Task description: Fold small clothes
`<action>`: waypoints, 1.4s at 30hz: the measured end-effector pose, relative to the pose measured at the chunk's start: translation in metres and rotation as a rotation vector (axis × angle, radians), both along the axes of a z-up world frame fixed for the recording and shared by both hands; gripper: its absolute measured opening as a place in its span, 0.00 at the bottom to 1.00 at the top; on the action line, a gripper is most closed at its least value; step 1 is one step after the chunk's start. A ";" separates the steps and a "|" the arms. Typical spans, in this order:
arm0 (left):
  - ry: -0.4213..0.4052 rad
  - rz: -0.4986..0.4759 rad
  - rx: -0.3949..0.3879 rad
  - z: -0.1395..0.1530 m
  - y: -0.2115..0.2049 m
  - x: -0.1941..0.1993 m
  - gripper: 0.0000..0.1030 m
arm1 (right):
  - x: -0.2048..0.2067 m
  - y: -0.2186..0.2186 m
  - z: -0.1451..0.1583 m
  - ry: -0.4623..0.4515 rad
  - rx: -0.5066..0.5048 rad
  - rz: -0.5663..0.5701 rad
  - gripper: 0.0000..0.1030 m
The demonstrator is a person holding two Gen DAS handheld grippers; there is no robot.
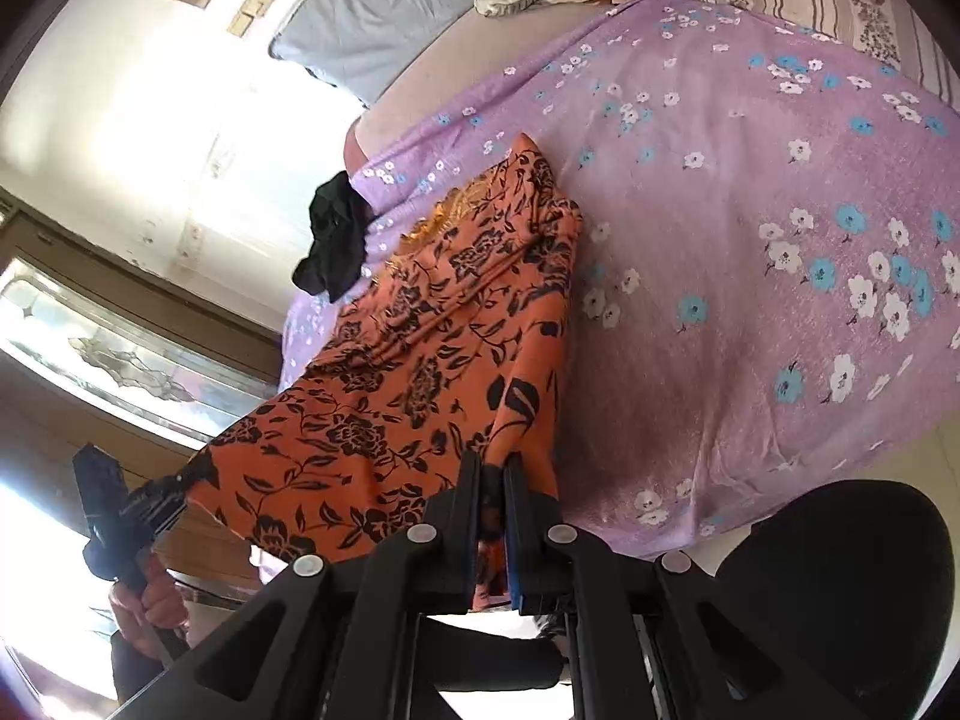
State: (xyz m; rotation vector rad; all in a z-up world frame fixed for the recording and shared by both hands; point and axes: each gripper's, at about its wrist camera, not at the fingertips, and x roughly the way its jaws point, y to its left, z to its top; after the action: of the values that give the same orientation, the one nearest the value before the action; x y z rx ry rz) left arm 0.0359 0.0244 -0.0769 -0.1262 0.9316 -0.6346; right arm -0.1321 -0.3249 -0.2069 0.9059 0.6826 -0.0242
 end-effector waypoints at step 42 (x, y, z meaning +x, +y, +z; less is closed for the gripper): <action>0.041 0.161 -0.123 -0.024 0.082 -0.003 0.06 | 0.035 -0.048 -0.019 0.068 0.109 -0.080 0.84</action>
State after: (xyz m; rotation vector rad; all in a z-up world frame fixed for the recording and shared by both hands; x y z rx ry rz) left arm 0.0331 0.1067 -0.1010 -0.3216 0.9114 -0.5409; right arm -0.0970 -0.3734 -0.2255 1.0403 0.7164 -0.0903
